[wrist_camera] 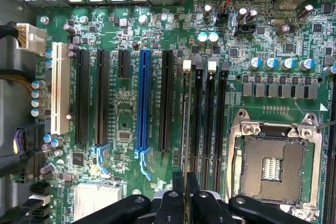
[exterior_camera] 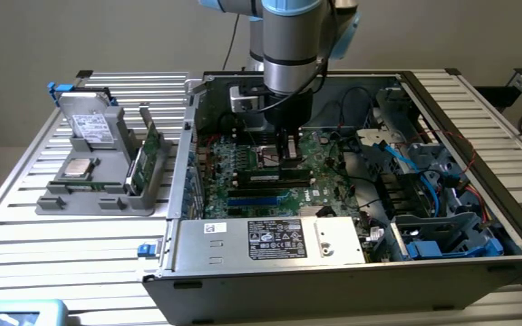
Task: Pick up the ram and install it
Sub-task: 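Insert the ram into the slot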
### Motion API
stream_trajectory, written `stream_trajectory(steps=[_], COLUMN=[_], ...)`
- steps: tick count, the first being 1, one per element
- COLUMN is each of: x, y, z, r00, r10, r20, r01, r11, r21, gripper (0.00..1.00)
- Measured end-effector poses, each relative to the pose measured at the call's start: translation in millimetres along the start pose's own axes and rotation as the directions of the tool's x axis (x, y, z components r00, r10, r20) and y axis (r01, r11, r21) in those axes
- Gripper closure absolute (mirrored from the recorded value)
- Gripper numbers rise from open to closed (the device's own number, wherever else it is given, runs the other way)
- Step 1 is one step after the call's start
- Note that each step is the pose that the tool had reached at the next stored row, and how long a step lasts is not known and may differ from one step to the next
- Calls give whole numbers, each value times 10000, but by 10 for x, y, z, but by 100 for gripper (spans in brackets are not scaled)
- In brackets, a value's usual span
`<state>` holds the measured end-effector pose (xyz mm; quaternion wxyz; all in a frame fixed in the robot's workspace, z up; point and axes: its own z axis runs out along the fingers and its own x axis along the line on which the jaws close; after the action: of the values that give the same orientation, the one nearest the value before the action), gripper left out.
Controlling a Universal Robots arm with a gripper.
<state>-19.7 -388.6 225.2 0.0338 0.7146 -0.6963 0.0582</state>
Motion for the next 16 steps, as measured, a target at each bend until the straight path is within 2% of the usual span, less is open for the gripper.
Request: stream_trajectory(steps=[12,14,15,16], x=[-7,-9,-10,-10], y=[8,9,8,8], z=[27,28,26,24], r00=[10000,10000,10000,10000], r10=[3,4,3,3], r20=[3,3,1,2], r01=[-3,-4,-3,-3], r11=[10000,10000,10000,10000], r21=[31,37,36,37], gripper=[86,85,78,78])
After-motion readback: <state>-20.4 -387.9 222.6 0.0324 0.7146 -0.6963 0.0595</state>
